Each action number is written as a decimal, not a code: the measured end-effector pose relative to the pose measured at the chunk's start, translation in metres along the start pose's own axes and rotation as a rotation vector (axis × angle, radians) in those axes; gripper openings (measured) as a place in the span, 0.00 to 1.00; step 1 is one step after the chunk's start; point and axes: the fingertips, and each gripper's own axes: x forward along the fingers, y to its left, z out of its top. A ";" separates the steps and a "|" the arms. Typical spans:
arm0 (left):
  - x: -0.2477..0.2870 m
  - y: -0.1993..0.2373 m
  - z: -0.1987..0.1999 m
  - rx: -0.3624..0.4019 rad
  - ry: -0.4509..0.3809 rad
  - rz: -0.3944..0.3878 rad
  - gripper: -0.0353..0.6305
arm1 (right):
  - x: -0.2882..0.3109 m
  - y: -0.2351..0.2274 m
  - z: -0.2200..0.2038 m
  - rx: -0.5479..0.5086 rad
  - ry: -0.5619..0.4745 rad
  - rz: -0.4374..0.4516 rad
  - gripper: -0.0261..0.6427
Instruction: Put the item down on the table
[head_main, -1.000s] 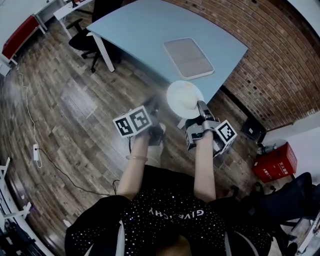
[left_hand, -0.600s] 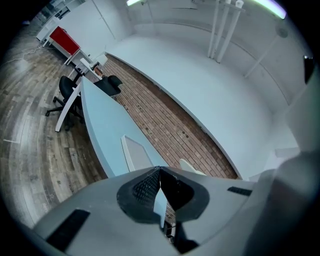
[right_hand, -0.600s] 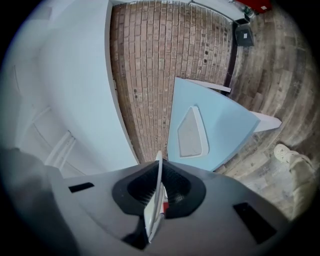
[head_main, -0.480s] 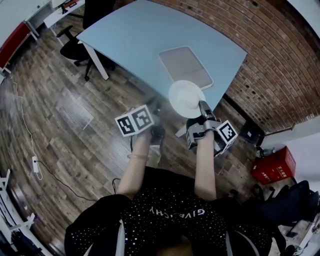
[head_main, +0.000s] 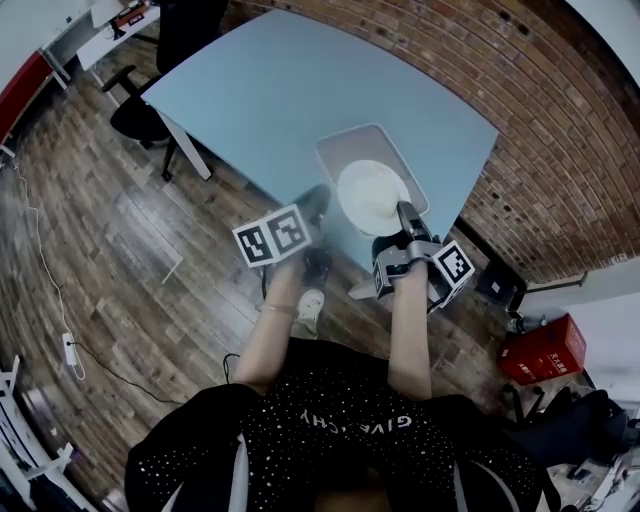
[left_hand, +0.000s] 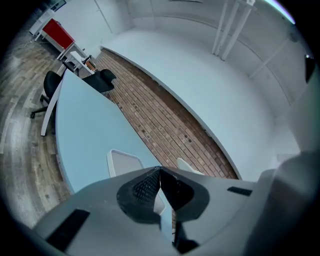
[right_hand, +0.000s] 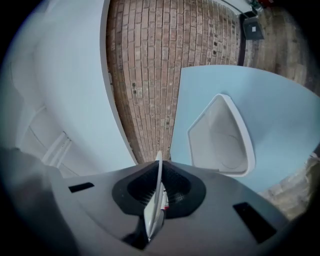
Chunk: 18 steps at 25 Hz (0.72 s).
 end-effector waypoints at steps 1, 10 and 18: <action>0.011 0.002 0.006 0.001 0.004 -0.003 0.07 | 0.011 0.001 0.004 0.000 -0.001 0.002 0.08; 0.101 0.025 0.059 0.013 0.038 -0.027 0.07 | 0.103 0.006 0.037 -0.003 -0.039 -0.003 0.08; 0.149 0.056 0.058 -0.010 0.091 -0.005 0.07 | 0.151 -0.024 0.059 -0.064 -0.051 -0.075 0.08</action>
